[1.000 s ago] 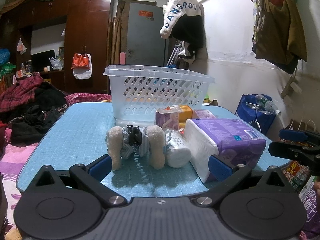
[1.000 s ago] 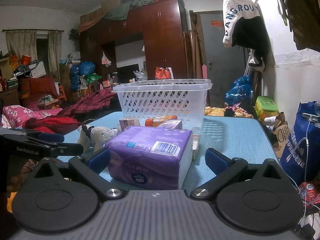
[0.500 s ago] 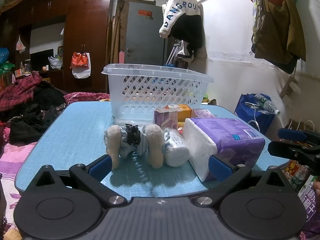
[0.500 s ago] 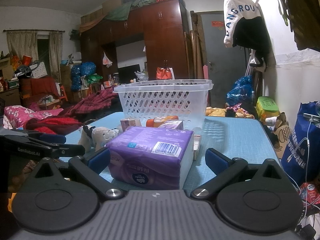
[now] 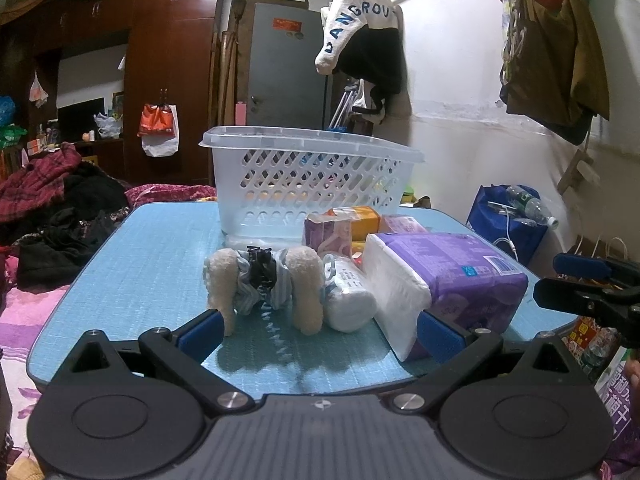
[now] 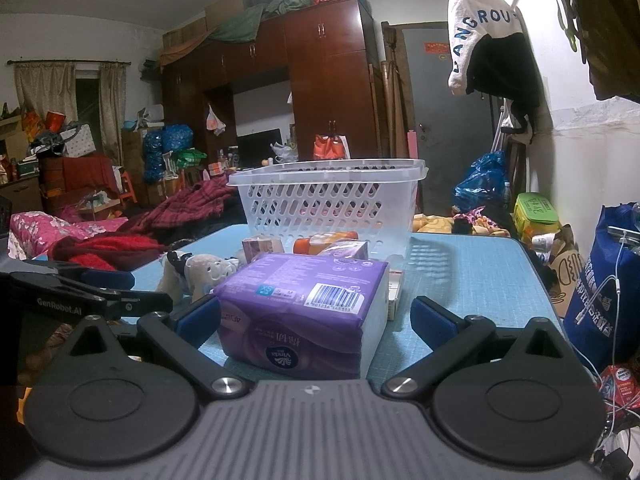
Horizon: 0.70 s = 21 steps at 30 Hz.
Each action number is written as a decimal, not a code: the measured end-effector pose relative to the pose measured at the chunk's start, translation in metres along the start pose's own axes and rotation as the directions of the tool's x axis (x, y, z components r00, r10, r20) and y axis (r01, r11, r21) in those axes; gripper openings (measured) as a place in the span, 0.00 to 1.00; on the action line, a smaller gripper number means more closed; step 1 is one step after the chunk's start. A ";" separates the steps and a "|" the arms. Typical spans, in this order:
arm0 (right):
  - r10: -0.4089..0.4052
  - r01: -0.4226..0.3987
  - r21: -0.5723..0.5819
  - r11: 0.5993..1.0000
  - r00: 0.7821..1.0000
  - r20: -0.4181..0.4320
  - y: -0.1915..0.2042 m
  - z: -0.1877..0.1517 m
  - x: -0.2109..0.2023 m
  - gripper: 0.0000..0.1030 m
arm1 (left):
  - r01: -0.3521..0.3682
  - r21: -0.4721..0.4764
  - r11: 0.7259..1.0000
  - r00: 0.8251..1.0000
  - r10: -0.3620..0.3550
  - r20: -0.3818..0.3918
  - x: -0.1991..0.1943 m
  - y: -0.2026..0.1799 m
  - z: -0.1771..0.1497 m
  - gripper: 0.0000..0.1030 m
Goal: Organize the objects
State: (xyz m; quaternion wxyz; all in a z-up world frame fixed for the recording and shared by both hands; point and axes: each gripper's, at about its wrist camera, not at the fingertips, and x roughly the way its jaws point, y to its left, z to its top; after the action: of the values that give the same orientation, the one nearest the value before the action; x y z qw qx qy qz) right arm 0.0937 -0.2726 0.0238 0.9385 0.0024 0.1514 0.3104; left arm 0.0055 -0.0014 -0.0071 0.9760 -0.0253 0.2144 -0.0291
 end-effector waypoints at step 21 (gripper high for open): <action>0.028 -0.029 0.029 0.999 0.999 0.034 -0.023 -0.003 0.003 1.00 | 0.209 0.089 0.974 0.975 -0.215 0.058 -0.007 -0.016 -0.001 0.95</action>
State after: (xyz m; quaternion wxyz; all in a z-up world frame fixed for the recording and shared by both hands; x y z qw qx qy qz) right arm 0.1088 -0.2899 0.0176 0.9363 0.0237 0.1404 0.3212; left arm -0.0024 -0.0165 -0.0043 0.9742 -0.0087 0.1762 -0.1410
